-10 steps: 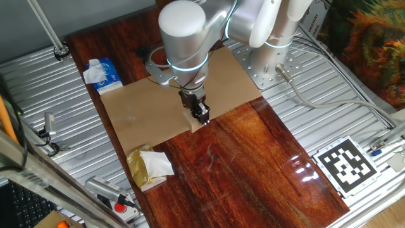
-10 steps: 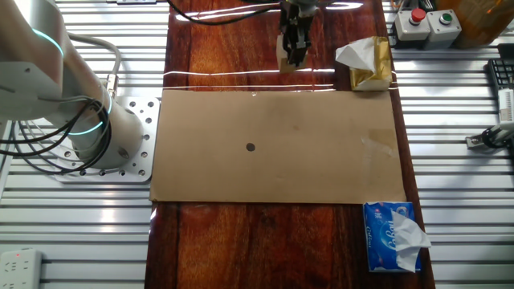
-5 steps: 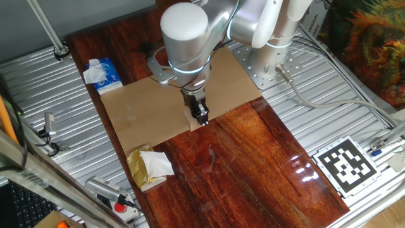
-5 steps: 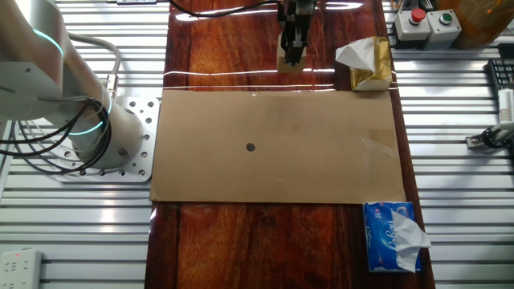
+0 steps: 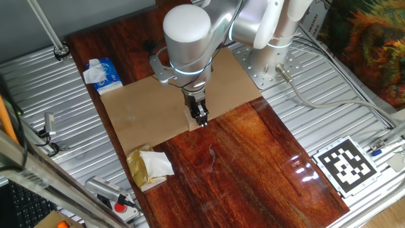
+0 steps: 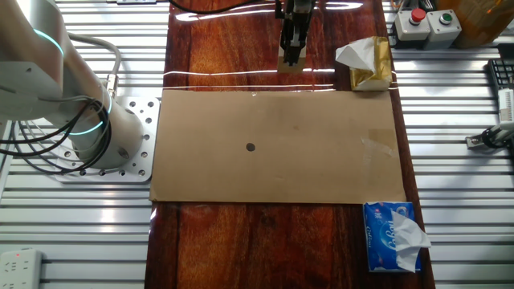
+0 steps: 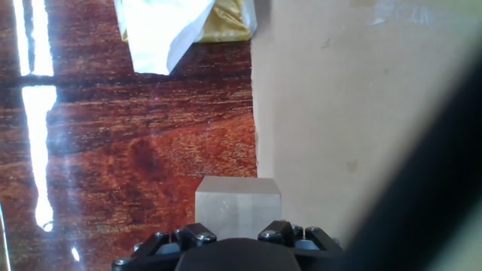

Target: Grab the block and place it at the designated location

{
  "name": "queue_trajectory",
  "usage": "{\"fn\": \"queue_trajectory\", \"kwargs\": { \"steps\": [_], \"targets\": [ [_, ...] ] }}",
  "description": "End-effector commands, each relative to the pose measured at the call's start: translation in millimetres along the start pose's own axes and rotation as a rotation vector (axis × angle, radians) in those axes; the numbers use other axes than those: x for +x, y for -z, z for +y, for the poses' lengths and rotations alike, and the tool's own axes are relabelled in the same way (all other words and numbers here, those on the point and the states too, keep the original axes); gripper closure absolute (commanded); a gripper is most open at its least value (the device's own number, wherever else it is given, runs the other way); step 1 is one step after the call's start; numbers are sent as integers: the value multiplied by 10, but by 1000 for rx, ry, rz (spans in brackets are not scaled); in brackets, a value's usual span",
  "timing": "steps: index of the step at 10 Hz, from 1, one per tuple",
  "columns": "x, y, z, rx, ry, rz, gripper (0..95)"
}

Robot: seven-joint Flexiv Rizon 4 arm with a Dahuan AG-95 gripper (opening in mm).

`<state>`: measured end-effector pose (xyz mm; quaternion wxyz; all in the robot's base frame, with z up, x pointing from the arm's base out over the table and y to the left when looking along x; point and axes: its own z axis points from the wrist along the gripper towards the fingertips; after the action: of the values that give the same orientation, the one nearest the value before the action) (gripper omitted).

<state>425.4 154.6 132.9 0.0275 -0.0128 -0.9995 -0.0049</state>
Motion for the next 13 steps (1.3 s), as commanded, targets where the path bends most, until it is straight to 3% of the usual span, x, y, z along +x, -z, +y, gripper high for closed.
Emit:
{"fn": "queue_trajectory", "kwargs": {
  "steps": [1, 13],
  "targets": [
    [-17, -2, 9, 2, -4, 2, 570],
    [-15, 3, 8, -7, -16, -1, 570]
  ]
}}
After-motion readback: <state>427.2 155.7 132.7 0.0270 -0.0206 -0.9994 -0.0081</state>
